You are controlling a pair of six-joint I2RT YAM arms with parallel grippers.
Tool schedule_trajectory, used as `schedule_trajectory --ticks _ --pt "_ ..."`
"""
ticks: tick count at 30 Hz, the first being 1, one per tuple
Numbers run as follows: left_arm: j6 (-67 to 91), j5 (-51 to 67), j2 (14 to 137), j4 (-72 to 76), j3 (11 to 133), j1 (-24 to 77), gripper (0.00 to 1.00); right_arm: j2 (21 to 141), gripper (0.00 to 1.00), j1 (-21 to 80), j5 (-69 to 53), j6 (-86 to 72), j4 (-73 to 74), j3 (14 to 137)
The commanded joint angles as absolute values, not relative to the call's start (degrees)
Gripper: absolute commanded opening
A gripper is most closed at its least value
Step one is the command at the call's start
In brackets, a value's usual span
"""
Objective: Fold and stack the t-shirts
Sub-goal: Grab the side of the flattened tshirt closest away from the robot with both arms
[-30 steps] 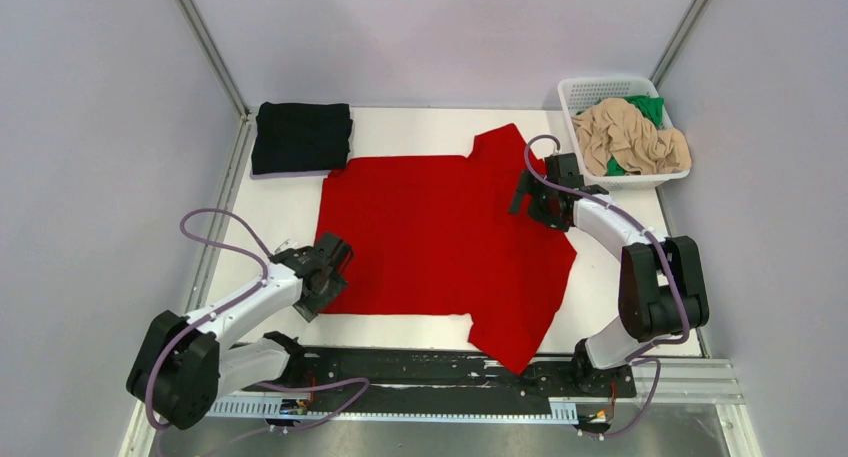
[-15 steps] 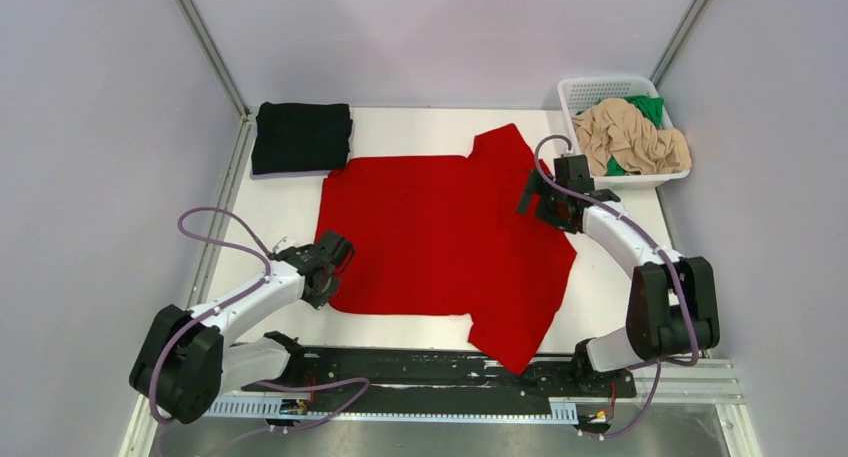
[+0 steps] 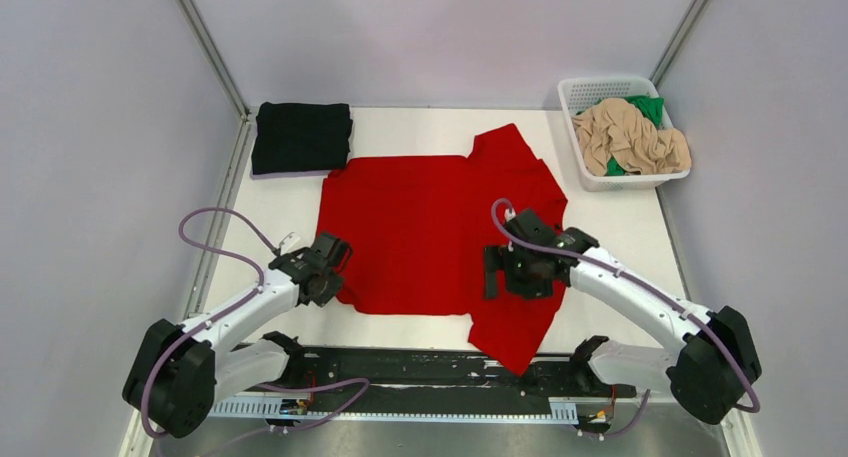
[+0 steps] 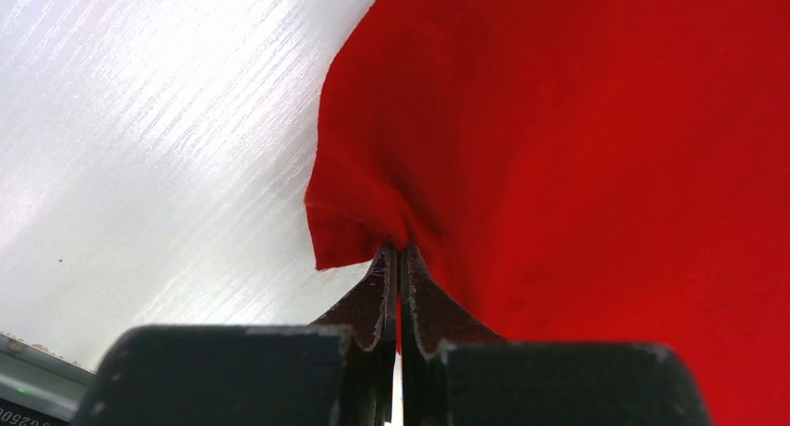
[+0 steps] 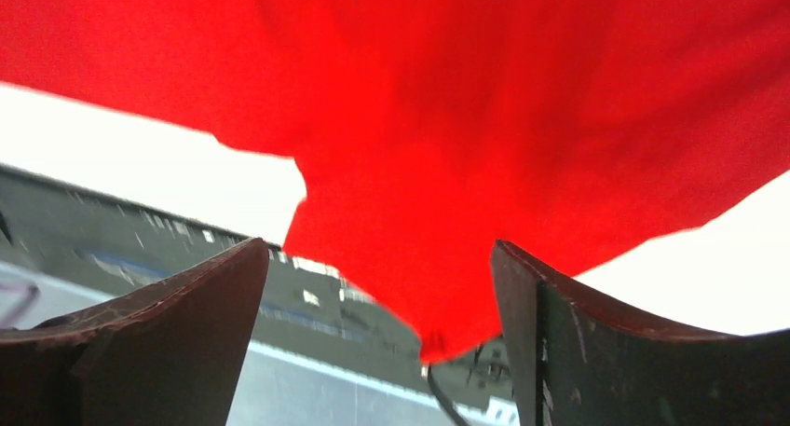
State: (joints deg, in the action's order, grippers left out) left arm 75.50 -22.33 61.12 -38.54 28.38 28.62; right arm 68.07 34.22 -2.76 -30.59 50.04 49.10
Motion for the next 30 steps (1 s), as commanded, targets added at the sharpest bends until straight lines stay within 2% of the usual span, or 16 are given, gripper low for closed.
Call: schedule_trajectory --ticks 1,6,8,11,21,24,28,29,30 --pt "73.03 -22.44 59.32 -37.53 28.48 28.56 0.00 65.09 0.87 43.72 -8.26 -39.40 59.24 43.14" --pt "71.90 -22.13 58.65 -37.44 28.55 28.57 0.00 67.65 0.74 51.43 -9.90 -43.28 57.20 39.74" --pt "71.94 -22.10 58.50 -37.67 28.63 28.56 0.00 68.93 0.66 52.88 -10.31 -44.05 55.70 39.73" --pt "72.36 -22.48 58.17 -38.70 29.07 28.56 0.00 70.32 0.59 53.78 -11.73 -44.84 54.31 38.59" --pt "75.29 -26.07 56.75 -44.20 31.16 28.57 0.00 79.18 0.46 53.81 -7.92 -48.58 51.71 35.77" --pt "74.58 -27.25 56.36 -44.59 31.54 28.56 0.00 80.83 0.39 53.79 -7.17 -49.04 49.81 34.94" --pt "72.78 -26.82 56.15 -44.69 31.99 28.56 0.00 80.14 0.07 53.79 -7.57 -50.47 49.26 34.25" --pt "72.82 -26.74 56.02 -45.30 32.01 28.56 0.00 78.98 0.01 53.79 -8.03 -50.57 49.37 34.08" --pt "72.88 -26.69 55.64 -45.91 31.95 28.56 0.00 77.61 0.00 53.79 -8.42 -50.56 49.58 33.94"
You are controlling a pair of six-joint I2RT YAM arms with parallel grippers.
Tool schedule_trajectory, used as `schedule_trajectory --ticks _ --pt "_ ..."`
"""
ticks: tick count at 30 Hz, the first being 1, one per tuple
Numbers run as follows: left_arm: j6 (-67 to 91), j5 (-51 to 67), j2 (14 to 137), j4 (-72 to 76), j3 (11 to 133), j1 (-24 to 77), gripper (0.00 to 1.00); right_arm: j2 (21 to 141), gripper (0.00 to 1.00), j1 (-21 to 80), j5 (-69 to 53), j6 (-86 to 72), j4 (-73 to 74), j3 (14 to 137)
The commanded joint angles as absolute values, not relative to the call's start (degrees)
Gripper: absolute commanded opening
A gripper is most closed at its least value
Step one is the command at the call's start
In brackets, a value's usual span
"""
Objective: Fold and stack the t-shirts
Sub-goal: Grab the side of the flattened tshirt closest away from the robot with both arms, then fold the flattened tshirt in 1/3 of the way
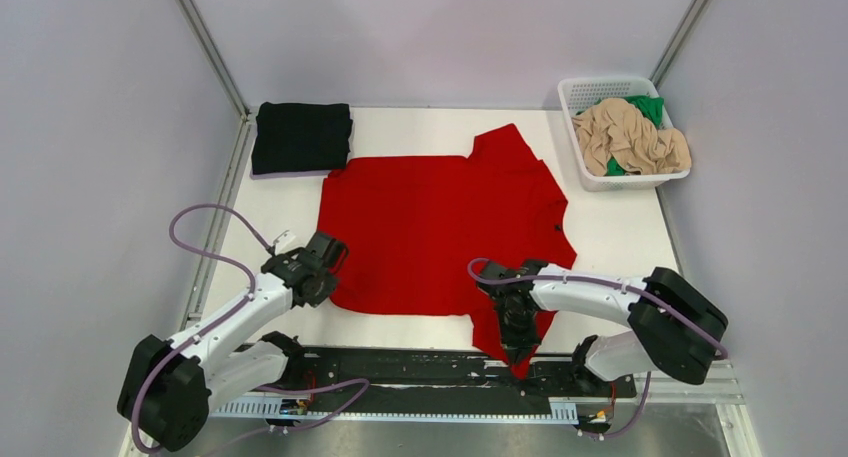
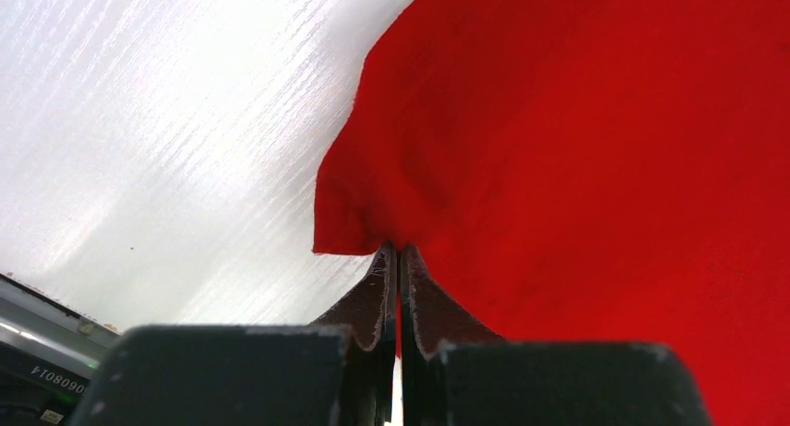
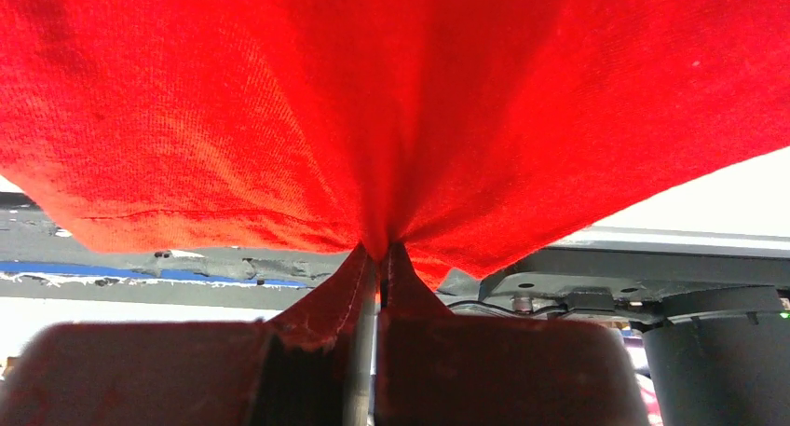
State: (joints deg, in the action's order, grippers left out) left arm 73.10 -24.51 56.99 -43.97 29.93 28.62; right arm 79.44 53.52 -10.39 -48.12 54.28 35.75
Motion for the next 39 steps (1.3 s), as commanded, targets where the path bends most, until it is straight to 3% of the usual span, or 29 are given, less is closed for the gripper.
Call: schedule_trajectory --ticks 1,8,15,27,39 --pt "72.98 -26.82 55.07 -46.20 31.89 28.56 0.00 76.21 0.00 53.81 -8.50 -50.57 50.00 34.05" --pt "69.96 -26.21 51.40 -41.35 31.80 28.56 0.00 72.02 0.00 52.02 -1.43 -48.37 54.42 40.60" --pt "65.62 -27.33 50.66 -33.68 33.08 28.56 0.00 72.78 0.00 42.77 7.94 -42.31 52.09 49.74" --pt "58.29 -24.28 61.43 -25.96 39.47 21.11 0.00 79.73 0.00 28.67 6.43 -27.40 44.59 60.79" --pt "55.37 -22.03 69.66 -21.72 44.25 15.63 0.00 87.76 0.00 21.66 5.95 -19.20 39.60 69.86"
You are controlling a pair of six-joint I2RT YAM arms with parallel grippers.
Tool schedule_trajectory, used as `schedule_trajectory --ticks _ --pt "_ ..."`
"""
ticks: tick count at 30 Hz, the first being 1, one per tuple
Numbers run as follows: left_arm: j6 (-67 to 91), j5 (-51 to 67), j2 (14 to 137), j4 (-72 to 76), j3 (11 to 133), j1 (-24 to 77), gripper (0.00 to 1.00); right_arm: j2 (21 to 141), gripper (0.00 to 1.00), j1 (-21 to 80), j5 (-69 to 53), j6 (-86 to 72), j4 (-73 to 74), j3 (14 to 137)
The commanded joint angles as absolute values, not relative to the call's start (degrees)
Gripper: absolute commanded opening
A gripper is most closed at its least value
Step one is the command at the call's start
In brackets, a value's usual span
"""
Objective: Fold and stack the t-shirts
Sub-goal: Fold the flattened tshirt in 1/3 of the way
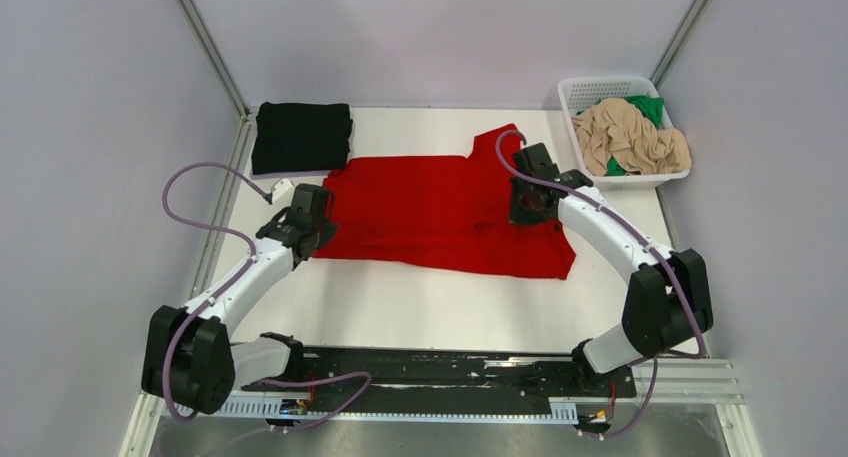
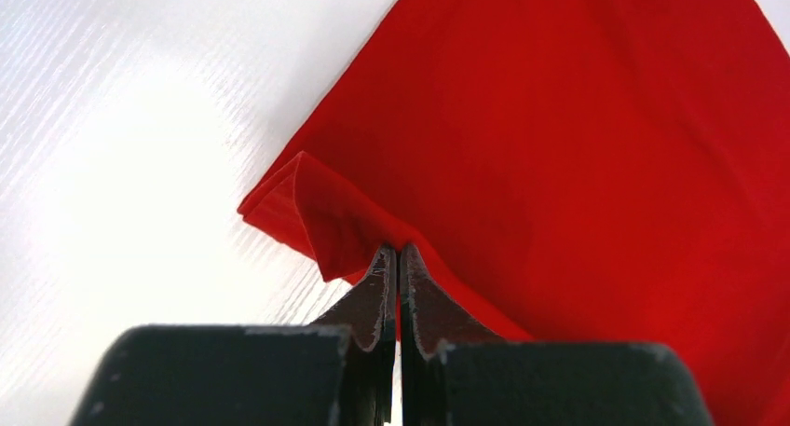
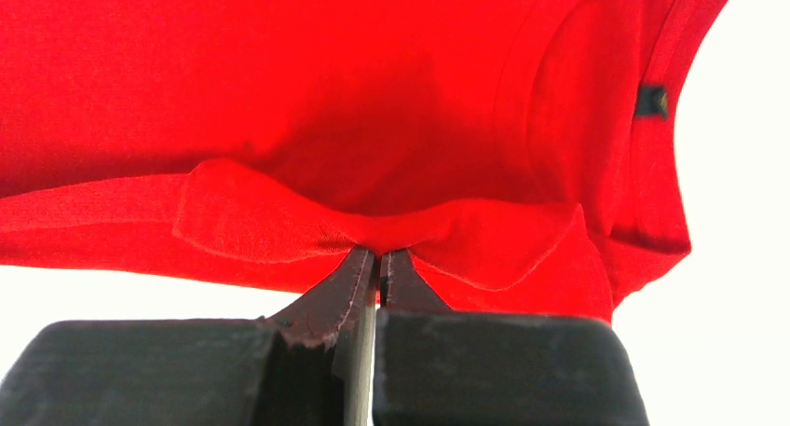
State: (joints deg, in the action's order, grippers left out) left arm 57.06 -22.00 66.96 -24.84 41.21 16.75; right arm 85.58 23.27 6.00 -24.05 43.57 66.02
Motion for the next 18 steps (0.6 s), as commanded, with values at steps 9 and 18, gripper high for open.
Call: schedule_trajectory --ticks 9,18 --pt "54.80 -18.48 77.58 -19.70 47.47 12.03 0.00 92.72 0.00 19.44 6.16 -14.69 35.36 75.79" --pt "53.03 -16.92 84.75 -18.01 51.01 10.14 0.00 100.04 0.02 18.42 6.78 -10.89 35.42 81.81"
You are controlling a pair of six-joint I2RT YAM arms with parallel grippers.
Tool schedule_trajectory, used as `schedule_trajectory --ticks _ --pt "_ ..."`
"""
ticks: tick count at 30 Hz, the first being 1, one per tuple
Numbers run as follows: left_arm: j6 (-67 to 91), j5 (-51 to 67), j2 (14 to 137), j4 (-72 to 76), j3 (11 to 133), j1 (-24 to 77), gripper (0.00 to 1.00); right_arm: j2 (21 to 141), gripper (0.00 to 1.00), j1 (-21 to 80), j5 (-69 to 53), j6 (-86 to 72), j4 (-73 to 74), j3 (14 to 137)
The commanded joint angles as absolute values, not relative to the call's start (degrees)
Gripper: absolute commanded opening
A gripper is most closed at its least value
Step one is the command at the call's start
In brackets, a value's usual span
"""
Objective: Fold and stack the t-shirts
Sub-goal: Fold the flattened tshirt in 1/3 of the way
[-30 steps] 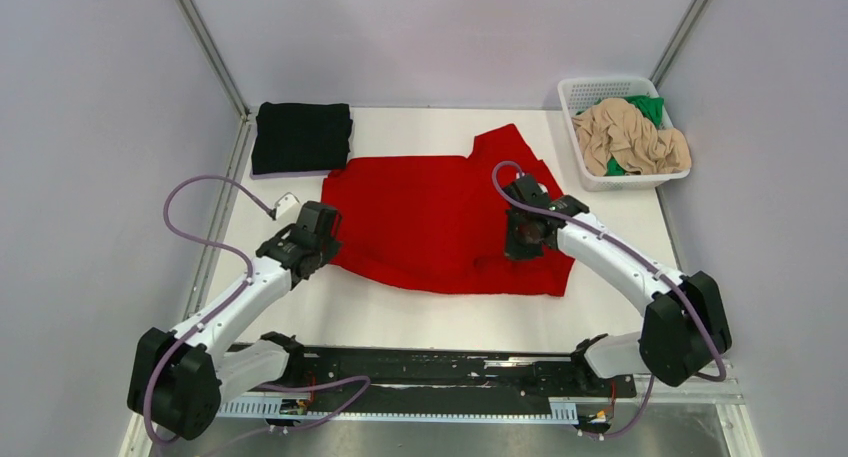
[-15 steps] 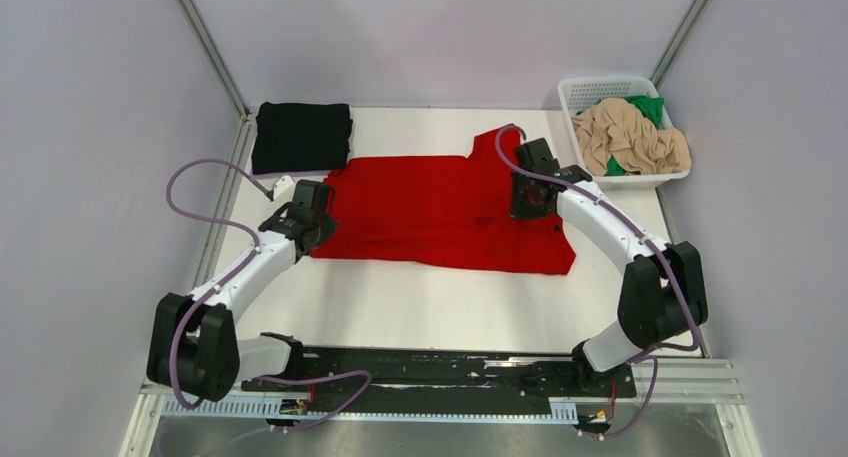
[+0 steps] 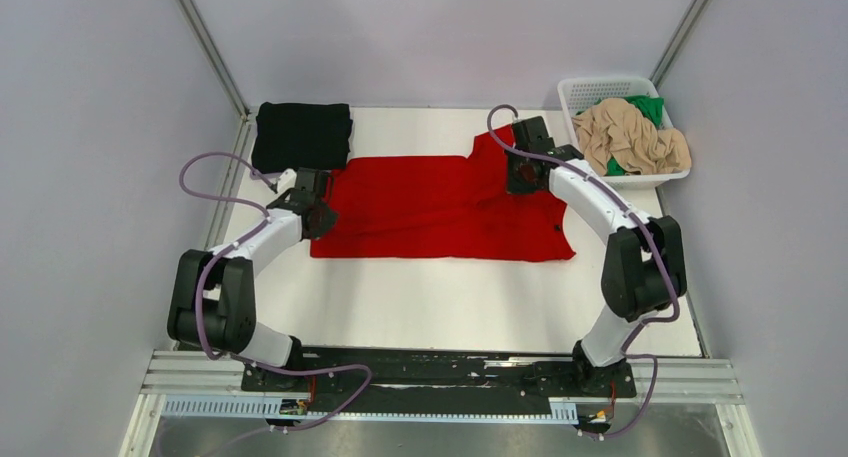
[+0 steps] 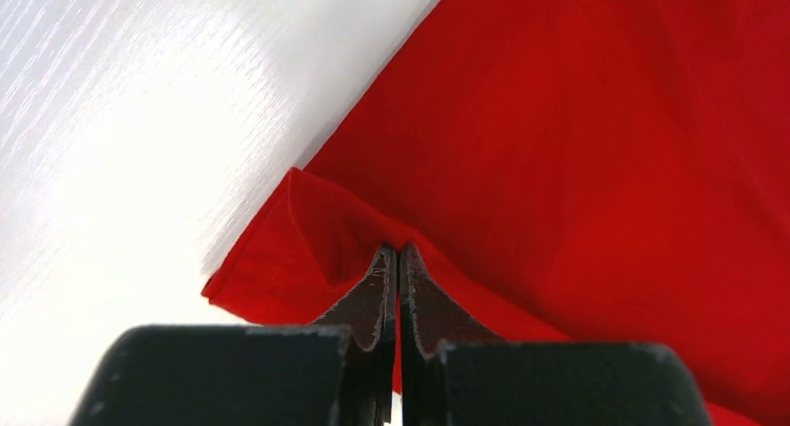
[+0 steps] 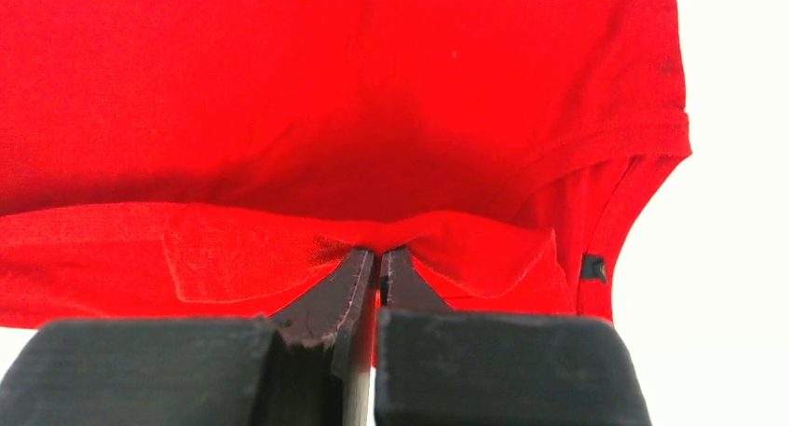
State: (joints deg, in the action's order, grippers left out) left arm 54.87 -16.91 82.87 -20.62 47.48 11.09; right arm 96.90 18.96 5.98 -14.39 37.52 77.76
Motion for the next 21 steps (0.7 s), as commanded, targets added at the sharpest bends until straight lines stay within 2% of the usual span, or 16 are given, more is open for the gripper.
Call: schedule_trajectory --ticks 1,3,5,6,9,10,11,12,13,14,16,18,21 --pt "52.83 -16.91 85.92 -18.06 51.43 10.08 0.00 101.31 0.02 18.31 7.36 -9.87 35.35 83.16" --pt "52.43 -16.69 87.79 -18.18 52.74 9.88 0.00 104.10 0.02 18.07 8.59 -8.79 35.35 85.59" --pt "52.01 -16.32 89.82 -18.41 54.06 9.66 0.14 107.53 0.03 17.55 8.73 -8.32 35.16 88.37" --pt "51.79 -16.25 90.48 -18.53 54.89 9.51 0.27 109.31 0.05 17.22 8.62 -8.27 35.20 90.07" --pt "51.30 -16.88 92.93 -18.92 56.86 8.63 0.43 114.70 0.10 16.63 9.41 -8.92 34.63 95.44" --pt "51.19 -17.32 93.35 -18.99 58.01 8.27 0.53 116.46 0.14 16.37 9.75 -9.60 34.45 97.82" --pt "51.04 -17.91 93.39 -19.14 58.75 7.32 0.59 118.40 0.19 15.87 10.10 -10.30 34.62 100.54" --pt "50.71 -17.51 93.15 -19.55 60.74 6.69 0.72 119.88 0.30 15.52 10.70 -10.79 35.65 103.60" --pt "50.49 -17.23 92.81 -21.08 63.31 5.47 0.81 120.83 0.55 15.31 12.06 -11.48 37.94 106.63" --pt "49.54 -17.62 91.60 -21.88 64.57 5.11 0.95 120.47 0.71 15.14 14.05 -11.82 39.61 108.88" --pt "47.40 -18.79 89.07 -23.75 67.47 4.79 0.99 117.32 0.97 15.01 17.67 -11.61 39.64 108.17" --pt "45.50 -17.84 86.38 -25.02 68.71 4.75 1.00 112.61 1.00 14.75 17.81 -12.80 38.96 102.99" --pt "44.03 -10.93 83.91 -25.24 67.28 4.83 1.00 104.30 1.00 14.61 9.38 -16.19 36.20 91.53"
